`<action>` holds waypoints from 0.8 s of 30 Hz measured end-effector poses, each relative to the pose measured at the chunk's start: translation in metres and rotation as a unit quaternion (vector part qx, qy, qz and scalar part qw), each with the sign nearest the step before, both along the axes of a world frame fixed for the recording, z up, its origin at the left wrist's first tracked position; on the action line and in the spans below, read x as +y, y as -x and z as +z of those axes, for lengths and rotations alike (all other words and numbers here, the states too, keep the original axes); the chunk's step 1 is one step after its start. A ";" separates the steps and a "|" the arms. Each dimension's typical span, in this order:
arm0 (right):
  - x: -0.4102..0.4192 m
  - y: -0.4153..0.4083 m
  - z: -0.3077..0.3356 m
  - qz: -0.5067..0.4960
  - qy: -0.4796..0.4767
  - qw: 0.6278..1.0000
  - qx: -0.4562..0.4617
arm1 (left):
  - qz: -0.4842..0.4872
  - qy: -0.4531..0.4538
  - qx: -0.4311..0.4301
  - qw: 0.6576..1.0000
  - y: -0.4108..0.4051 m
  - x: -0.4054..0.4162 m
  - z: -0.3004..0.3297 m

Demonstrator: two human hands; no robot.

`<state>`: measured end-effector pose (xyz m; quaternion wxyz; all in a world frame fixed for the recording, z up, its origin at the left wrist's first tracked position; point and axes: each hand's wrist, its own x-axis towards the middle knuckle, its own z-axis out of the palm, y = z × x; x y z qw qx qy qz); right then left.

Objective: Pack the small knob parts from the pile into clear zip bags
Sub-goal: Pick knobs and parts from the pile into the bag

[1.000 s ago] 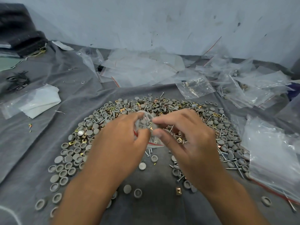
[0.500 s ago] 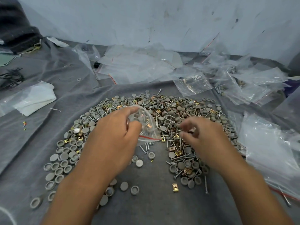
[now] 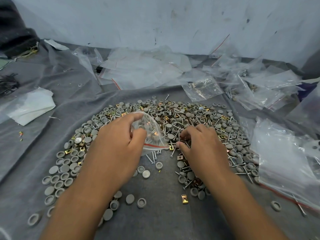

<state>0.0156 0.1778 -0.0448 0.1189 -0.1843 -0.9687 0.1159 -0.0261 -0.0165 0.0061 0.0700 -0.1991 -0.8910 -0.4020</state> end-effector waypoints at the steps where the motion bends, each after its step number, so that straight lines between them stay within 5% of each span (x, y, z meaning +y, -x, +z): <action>1: 0.000 0.000 -0.001 -0.004 -0.004 1.000 0.006 | -0.001 -0.001 0.001 1.000 0.000 0.000 0.000; 24: -0.007 0.004 -0.010 0.003 -0.040 0.999 0.031 | -0.003 0.004 0.007 1.000 -0.002 0.000 0.000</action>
